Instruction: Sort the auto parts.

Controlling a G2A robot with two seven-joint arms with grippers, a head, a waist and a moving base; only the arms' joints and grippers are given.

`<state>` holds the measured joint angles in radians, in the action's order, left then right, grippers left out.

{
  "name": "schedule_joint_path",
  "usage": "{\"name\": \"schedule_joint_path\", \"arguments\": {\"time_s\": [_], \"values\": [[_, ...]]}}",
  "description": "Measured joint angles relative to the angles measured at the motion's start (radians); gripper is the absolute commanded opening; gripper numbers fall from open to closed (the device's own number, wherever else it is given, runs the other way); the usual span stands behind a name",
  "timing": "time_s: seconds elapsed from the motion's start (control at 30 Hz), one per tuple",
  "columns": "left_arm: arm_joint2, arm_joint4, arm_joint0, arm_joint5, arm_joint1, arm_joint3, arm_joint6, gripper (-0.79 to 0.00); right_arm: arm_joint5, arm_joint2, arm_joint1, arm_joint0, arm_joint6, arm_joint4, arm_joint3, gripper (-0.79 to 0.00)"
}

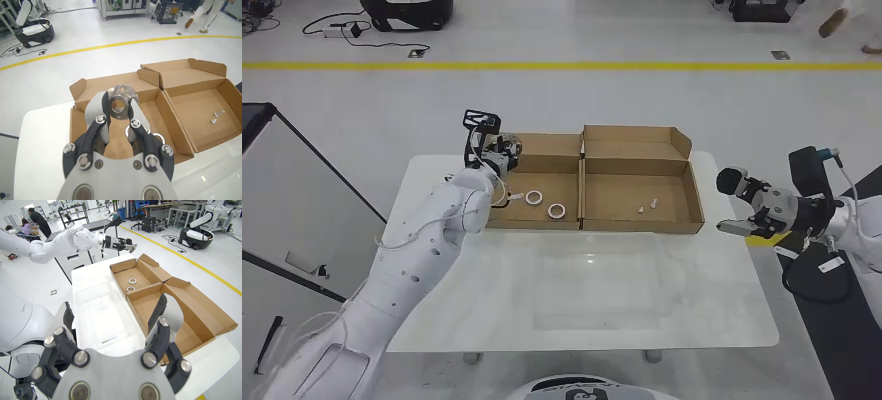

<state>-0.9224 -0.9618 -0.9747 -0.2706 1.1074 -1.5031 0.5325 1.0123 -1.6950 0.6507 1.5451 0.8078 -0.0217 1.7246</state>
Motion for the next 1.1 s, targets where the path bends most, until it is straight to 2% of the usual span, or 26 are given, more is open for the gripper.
{"name": "schedule_joint_path", "arguments": {"time_s": [0.3, 0.73, 1.1], "values": [[0.071, -0.061, 0.061, 0.001, 0.035, 0.141, 0.069, -0.785, 0.0, 0.0, 0.0, 0.0, 0.0, 0.0, 0.0, 0.0], [0.161, -0.119, 0.126, 0.044, 0.094, 0.368, 0.072, -0.785, 0.0, 0.0, 0.0, 0.0, 0.0, 0.0, 0.0, 0.0], [0.185, -0.161, 0.149, 0.108, 0.123, 0.472, 0.099, -0.785, 0.0, 0.0, 0.0, 0.0, 0.0, 0.0, 0.0, 0.0]]}}
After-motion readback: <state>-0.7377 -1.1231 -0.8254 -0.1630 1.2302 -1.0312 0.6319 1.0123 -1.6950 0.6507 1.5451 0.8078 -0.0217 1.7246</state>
